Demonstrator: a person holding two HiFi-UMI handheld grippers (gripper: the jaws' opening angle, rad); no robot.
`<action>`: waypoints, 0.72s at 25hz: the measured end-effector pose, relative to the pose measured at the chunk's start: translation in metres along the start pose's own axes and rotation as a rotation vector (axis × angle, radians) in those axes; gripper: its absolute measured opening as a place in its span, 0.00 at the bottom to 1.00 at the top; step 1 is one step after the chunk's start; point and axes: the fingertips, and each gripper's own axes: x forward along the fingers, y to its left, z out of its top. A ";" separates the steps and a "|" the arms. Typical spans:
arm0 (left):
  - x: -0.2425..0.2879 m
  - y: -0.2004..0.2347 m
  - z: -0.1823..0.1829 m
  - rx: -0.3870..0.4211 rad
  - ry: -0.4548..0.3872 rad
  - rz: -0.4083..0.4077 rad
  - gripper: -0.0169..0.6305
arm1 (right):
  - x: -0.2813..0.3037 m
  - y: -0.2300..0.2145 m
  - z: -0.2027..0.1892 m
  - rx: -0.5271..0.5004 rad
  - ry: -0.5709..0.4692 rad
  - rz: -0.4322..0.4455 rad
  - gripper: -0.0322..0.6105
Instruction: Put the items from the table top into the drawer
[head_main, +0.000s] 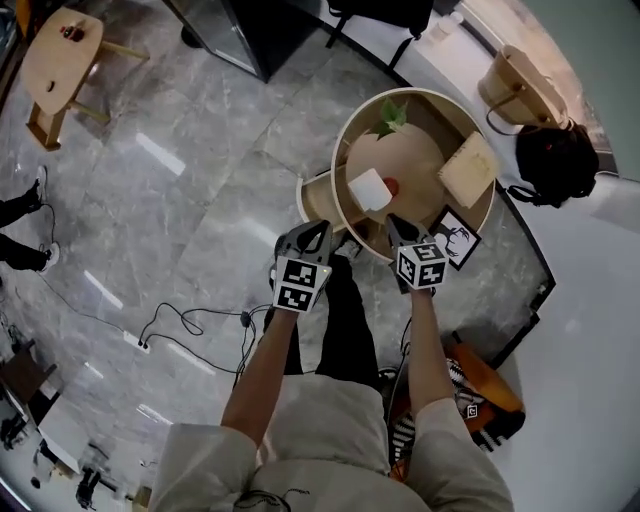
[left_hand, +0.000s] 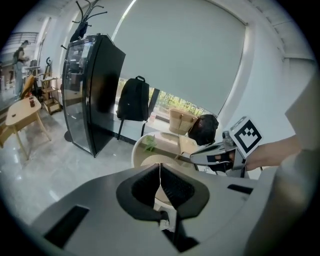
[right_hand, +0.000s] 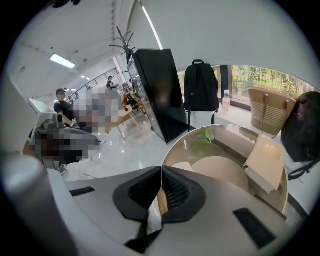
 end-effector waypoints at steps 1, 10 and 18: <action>0.012 -0.001 -0.006 -0.007 0.008 -0.002 0.06 | 0.012 -0.008 -0.005 -0.011 0.012 0.002 0.10; 0.107 0.035 -0.059 -0.117 0.051 0.081 0.06 | 0.105 -0.089 -0.047 -0.127 0.138 0.001 0.11; 0.125 0.057 -0.084 -0.197 0.050 0.144 0.06 | 0.160 -0.101 -0.066 -0.058 0.211 0.153 0.42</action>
